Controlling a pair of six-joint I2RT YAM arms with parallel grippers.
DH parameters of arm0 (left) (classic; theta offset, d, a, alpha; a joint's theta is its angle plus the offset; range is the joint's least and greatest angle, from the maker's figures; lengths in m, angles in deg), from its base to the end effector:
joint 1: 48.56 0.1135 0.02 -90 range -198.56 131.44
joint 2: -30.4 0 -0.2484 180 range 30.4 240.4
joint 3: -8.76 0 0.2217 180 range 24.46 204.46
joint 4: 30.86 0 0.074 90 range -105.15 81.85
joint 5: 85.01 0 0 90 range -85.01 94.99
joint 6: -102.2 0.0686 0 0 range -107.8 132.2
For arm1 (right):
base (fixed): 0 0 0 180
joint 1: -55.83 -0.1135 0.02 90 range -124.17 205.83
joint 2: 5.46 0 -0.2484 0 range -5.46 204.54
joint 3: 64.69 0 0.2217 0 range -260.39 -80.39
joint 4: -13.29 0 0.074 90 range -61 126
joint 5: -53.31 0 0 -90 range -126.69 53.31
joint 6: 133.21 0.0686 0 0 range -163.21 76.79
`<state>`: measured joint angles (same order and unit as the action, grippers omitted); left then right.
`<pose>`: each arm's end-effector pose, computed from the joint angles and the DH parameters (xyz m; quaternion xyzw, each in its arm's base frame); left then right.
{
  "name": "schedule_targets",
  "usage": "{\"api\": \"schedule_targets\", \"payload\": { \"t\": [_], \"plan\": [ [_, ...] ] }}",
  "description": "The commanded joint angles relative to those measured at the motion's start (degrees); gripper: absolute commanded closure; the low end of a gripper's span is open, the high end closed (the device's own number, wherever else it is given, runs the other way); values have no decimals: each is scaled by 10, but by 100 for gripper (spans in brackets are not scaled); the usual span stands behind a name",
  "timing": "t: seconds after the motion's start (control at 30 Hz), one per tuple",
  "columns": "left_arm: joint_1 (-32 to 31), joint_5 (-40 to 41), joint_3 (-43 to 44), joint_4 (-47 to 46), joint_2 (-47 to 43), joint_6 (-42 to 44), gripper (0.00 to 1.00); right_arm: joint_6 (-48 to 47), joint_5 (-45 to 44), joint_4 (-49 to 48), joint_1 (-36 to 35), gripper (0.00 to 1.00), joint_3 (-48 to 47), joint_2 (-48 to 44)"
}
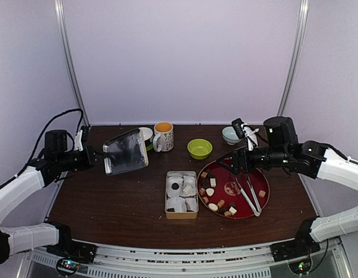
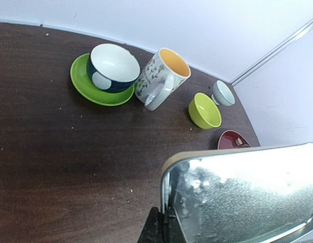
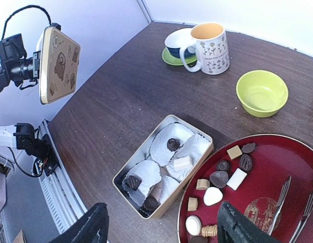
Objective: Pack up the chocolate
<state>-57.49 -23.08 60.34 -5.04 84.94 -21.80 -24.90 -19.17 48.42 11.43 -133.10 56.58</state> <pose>0.2076 -0.0653 0.2396 -0.0607 0.8419 -0.3750 0.3834 0.1614 0.1869 0.2904 -0.2675 0.8111 0.3739 0.3617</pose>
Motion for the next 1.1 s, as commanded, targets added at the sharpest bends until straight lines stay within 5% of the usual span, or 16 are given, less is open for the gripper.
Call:
{"api": "schedule_targets", "payload": {
  "t": [0.0,0.17,0.27,0.37,0.7,1.07],
  "plan": [
    [-19,2,-6,-107,-12,-3,100,21,1,-32,-30,26,-20,3],
    [-44,10,-18,-172,-2,-7,100,35,-44,-108,-48,20,20,-19],
    [-66,23,-20,-196,8,-2,100,18,19,-118,-44,1,15,-22],
    [-85,47,-14,-204,23,8,100,8,67,-146,-51,0,6,-13],
    [-128,84,-6,-245,63,23,100,44,112,-176,-93,28,-79,111],
    [-170,90,12,-271,103,21,100,65,93,-228,-123,46,-115,191]
  ]
}}
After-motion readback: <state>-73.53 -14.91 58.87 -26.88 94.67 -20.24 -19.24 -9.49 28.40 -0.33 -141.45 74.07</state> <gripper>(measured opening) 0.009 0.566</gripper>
